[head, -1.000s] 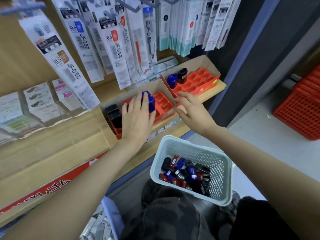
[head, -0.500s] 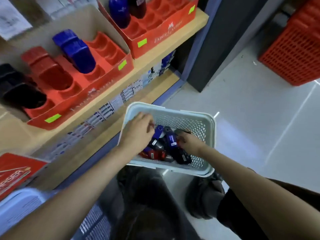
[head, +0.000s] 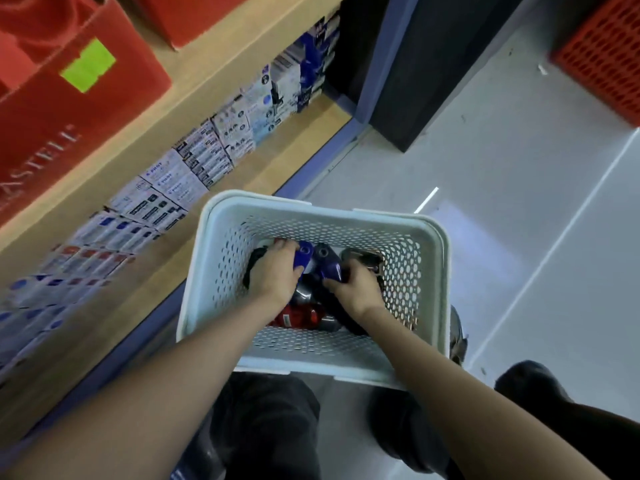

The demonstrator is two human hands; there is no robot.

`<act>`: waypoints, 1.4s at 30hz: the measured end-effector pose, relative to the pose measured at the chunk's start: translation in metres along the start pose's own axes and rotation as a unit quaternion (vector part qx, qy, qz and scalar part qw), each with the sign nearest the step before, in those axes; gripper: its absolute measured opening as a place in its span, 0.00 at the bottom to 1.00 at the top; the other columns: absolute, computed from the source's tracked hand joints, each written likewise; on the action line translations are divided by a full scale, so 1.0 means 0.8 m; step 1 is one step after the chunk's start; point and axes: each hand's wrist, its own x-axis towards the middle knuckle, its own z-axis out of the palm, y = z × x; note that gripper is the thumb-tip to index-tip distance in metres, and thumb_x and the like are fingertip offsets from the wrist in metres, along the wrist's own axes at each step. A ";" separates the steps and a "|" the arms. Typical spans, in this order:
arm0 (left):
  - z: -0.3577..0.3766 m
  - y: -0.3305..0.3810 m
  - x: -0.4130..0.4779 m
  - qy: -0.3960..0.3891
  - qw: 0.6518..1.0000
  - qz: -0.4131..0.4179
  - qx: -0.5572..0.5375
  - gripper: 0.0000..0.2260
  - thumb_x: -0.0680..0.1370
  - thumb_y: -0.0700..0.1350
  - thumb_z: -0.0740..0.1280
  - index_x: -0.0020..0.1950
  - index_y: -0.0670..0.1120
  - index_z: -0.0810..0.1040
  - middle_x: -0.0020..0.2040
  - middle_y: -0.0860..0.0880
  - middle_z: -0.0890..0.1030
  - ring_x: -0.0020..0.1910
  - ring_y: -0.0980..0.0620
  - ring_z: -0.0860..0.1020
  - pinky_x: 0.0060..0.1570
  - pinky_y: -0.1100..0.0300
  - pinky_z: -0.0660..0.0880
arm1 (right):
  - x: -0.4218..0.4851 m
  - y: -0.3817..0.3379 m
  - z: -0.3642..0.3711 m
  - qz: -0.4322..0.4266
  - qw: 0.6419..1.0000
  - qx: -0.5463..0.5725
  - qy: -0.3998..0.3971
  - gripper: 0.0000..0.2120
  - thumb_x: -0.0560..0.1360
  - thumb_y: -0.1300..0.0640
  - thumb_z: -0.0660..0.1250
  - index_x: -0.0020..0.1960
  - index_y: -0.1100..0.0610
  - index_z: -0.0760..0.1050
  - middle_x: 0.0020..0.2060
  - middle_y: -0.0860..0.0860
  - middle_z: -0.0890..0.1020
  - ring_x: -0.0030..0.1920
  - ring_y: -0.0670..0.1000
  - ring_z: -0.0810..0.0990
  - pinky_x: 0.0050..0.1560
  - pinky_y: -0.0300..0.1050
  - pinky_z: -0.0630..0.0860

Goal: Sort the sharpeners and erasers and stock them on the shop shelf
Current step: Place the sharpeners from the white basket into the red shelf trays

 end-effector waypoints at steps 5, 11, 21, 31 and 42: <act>0.021 0.013 -0.001 0.036 0.987 -0.004 0.156 0.26 0.74 0.59 0.67 0.63 0.43 0.68 0.61 0.45 0.75 0.62 0.45 0.69 0.56 0.54 0.68 | -0.003 0.003 -0.013 0.035 0.985 0.159 0.058 0.11 0.72 0.61 0.69 0.51 0.57 0.70 0.46 0.54 0.79 0.48 0.54 0.79 0.52 0.49 0.76; 0.022 0.012 0.005 0.021 0.991 -0.013 0.133 0.19 0.75 0.58 0.66 0.57 0.45 0.75 0.57 0.45 0.76 0.60 0.45 0.68 0.54 0.53 0.66 | -0.005 0.006 -0.016 0.066 0.977 0.196 0.046 0.10 0.73 0.61 0.68 0.51 0.59 0.70 0.47 0.56 0.78 0.48 0.55 0.78 0.52 0.50 0.75; -0.055 0.037 -0.056 0.022 0.893 -0.050 -0.447 0.12 0.76 0.46 0.69 0.57 0.48 0.73 0.50 0.50 0.77 0.44 0.53 0.77 0.40 0.61 0.77 | -0.052 -0.039 -0.057 0.024 0.922 0.381 -0.066 0.10 0.73 0.63 0.70 0.53 0.58 0.75 0.40 0.53 0.81 0.32 0.49 0.79 0.34 0.41 0.76; -0.188 0.065 -0.163 0.049 0.841 -0.018 -0.539 0.07 0.81 0.39 0.59 0.48 0.50 0.72 0.37 0.48 0.76 0.27 0.57 0.71 0.30 0.65 0.65 | -0.141 -0.142 -0.133 -0.104 0.941 0.308 -0.097 0.07 0.74 0.57 0.70 0.50 0.57 0.75 0.35 0.53 0.78 0.29 0.47 0.74 0.29 0.39 0.70; -0.305 0.054 -0.271 0.234 0.852 0.111 -0.456 0.11 0.74 0.38 0.70 0.52 0.47 0.71 0.48 0.51 0.80 0.47 0.54 0.79 0.46 0.67 0.74 | -0.237 -0.264 -0.196 -0.276 0.933 0.205 -0.106 0.08 0.74 0.61 0.70 0.53 0.57 0.75 0.35 0.53 0.79 0.29 0.46 0.75 0.29 0.39 0.71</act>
